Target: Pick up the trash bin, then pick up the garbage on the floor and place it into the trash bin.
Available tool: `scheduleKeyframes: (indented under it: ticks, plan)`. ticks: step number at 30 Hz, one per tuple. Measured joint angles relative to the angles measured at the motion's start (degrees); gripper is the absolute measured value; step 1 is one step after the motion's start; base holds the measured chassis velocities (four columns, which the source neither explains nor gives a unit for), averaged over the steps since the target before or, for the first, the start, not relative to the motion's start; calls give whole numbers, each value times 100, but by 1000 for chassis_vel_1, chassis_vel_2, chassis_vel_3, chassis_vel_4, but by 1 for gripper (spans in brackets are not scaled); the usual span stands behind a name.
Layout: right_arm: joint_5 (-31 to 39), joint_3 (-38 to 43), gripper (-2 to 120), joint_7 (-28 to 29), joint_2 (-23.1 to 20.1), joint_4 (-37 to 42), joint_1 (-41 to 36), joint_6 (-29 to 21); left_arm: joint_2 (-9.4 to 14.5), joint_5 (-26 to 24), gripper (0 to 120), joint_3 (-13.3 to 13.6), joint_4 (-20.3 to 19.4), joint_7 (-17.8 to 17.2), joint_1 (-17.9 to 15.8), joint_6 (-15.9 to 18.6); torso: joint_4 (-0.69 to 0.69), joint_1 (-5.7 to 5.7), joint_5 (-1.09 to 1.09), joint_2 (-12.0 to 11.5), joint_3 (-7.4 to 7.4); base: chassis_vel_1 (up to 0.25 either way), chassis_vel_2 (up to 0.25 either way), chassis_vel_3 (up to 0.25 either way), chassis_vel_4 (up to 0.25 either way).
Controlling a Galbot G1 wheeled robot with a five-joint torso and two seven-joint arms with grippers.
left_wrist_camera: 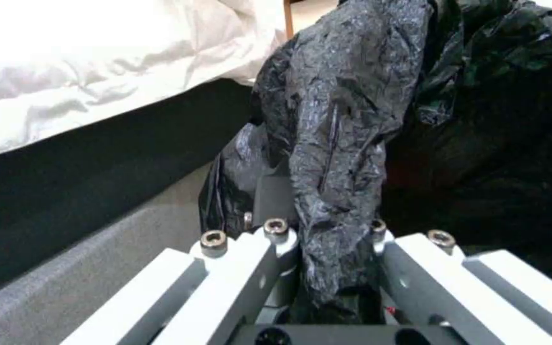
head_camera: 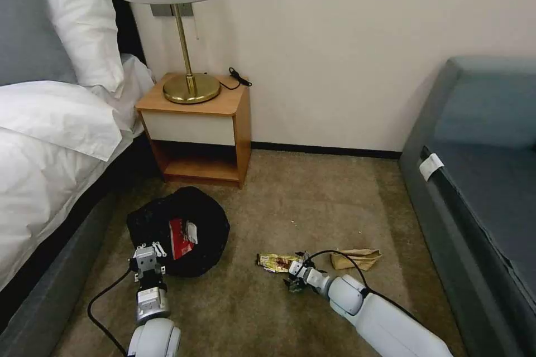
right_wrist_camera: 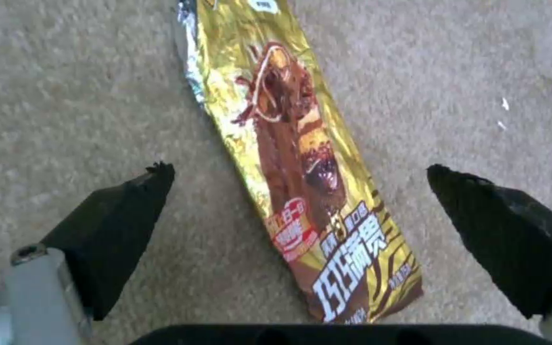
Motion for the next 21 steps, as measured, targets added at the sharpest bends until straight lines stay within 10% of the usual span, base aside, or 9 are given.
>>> scheduleKeyframes:
  ticks: [21]
  plan:
    - [9, 128, 100, 100, 239, -517, 165, 123, -7, -21, 3, 5, -7, -4, 54, -70, 0, 0, 0, 0, 0, 0, 0, 0, 0]
